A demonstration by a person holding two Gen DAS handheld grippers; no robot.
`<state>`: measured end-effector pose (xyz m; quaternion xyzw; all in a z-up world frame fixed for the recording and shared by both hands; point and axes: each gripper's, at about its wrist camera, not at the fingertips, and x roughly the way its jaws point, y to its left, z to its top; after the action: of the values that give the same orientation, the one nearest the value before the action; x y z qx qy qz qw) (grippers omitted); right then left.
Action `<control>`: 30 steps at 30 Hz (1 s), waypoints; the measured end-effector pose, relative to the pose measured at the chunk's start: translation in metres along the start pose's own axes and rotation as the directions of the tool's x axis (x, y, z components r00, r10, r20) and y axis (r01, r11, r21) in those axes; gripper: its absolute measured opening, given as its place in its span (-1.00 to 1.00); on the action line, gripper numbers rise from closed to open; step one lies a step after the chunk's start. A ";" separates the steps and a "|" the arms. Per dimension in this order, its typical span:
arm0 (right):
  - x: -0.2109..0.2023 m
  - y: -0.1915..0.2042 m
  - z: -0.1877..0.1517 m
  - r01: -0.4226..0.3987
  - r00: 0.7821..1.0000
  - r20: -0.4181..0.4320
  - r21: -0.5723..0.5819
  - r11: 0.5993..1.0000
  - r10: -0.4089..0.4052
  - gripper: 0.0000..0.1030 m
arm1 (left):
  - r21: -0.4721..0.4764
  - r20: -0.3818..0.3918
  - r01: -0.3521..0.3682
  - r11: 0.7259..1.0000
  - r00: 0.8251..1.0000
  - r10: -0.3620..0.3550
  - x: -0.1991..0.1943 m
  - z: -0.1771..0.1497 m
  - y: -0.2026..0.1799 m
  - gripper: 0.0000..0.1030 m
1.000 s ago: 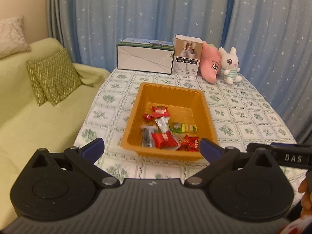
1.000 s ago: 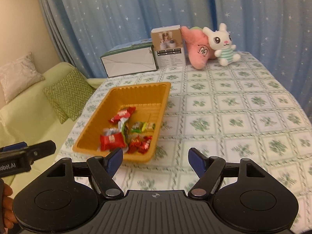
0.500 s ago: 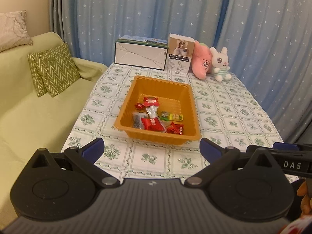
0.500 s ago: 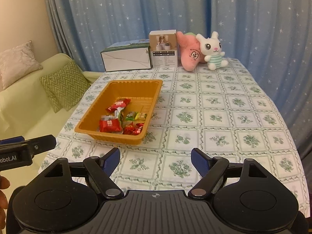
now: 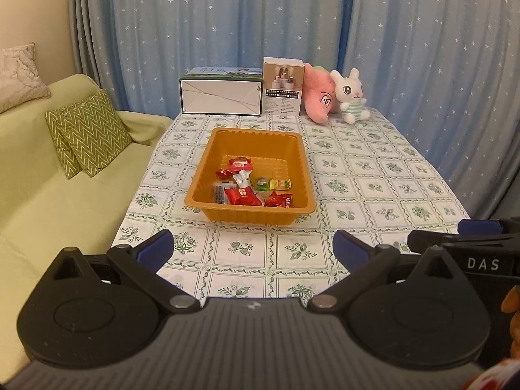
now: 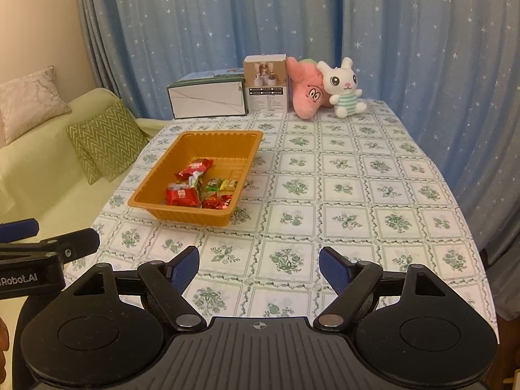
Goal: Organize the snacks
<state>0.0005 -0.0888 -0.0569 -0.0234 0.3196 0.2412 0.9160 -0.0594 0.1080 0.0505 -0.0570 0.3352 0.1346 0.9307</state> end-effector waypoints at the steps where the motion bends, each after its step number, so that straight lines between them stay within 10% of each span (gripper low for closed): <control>1: -0.002 0.000 -0.001 0.000 1.000 0.002 -0.003 1.000 0.000 0.56 | -0.001 -0.002 -0.002 1.000 1.000 0.002 -0.001 0.000 0.000 1.00; 30: -0.013 0.007 0.001 -0.035 0.999 0.042 0.009 0.999 0.035 0.57 | -0.023 0.027 -0.046 0.999 0.999 0.047 -0.010 -0.005 0.005 1.00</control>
<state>-0.0106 -0.0883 -0.0472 -0.0085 0.3018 0.2563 0.9182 -0.0709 0.1099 0.0530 -0.0576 0.3221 0.1608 0.9311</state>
